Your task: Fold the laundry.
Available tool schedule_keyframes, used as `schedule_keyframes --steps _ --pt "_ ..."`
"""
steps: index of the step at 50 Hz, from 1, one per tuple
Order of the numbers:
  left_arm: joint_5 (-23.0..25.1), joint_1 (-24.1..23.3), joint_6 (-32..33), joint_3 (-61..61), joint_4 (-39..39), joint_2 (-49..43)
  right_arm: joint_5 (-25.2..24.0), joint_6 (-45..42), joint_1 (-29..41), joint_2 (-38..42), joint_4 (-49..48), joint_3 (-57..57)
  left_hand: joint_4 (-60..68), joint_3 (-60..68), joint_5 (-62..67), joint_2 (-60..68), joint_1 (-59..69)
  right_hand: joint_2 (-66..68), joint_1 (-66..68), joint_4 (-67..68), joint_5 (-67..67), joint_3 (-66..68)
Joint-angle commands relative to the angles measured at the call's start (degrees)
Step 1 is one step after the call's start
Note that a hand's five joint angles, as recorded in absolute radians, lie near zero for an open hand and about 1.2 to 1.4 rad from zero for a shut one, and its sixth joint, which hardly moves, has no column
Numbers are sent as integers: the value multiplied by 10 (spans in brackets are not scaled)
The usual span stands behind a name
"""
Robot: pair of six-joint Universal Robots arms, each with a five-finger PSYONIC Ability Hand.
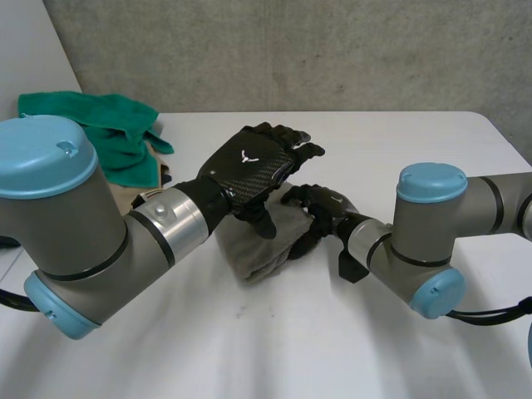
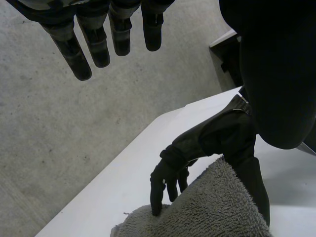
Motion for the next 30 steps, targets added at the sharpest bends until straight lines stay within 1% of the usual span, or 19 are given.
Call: schedule_keyframes --steps 1,5,10,12,14,16,18,21,23,27,28,30 --pt "1 -2 -1 -1 0 -1 -12 -2 0 28 -6 -15 -3 -7 -14 -2 2 591 603 572 573 569" --pt "0 -2 0 -1 0 -1 -9 -2 -1 43 -9 -54 -3 -7 -14 -2 2 594 606 575 576 572" --pt "0 0 0 0 0 0 13 3 -19 62 -11 -122 -3 -7 -14 -2 2 594 606 575 576 572" --pt "-1 0 1 0 0 1 39 -6 -70 69 -11 -152 -5 -8 -15 -4 0 594 606 575 576 572" --pt "-1 1 1 1 0 2 55 -14 -112 72 -10 -169 -5 -8 -15 -4 0 594 606 575 576 572" --pt "-1 2 1 2 0 7 79 -36 -163 96 -5 -222 -5 -8 -15 -4 0 594 606 575 576 572" --pt "-1 2 0 3 1 11 95 -58 -183 126 0 -273 -5 -8 -15 -4 0 594 606 575 576 572" --pt "-2 2 0 6 2 11 111 -78 -208 148 11 -314 -5 -8 -15 -4 0 594 606 575 576 572" --pt "-1 2 0 8 2 11 133 -109 -236 185 31 -374 -6 -10 -17 -5 -2 594 606 575 576 572" --pt "-1 3 0 10 2 11 145 -159 -259 241 64 -451 -6 -10 -17 -5 -2 594 606 575 576 572" --pt "-1 3 0 10 2 11 151 -183 -270 258 78 -476 -6 -10 -17 -5 -2 594 606 575 576 572" --pt "-1 3 0 10 2 10 161 -206 -280 272 86 -500 -5 -8 -15 -4 0 594 606 575 576 572"
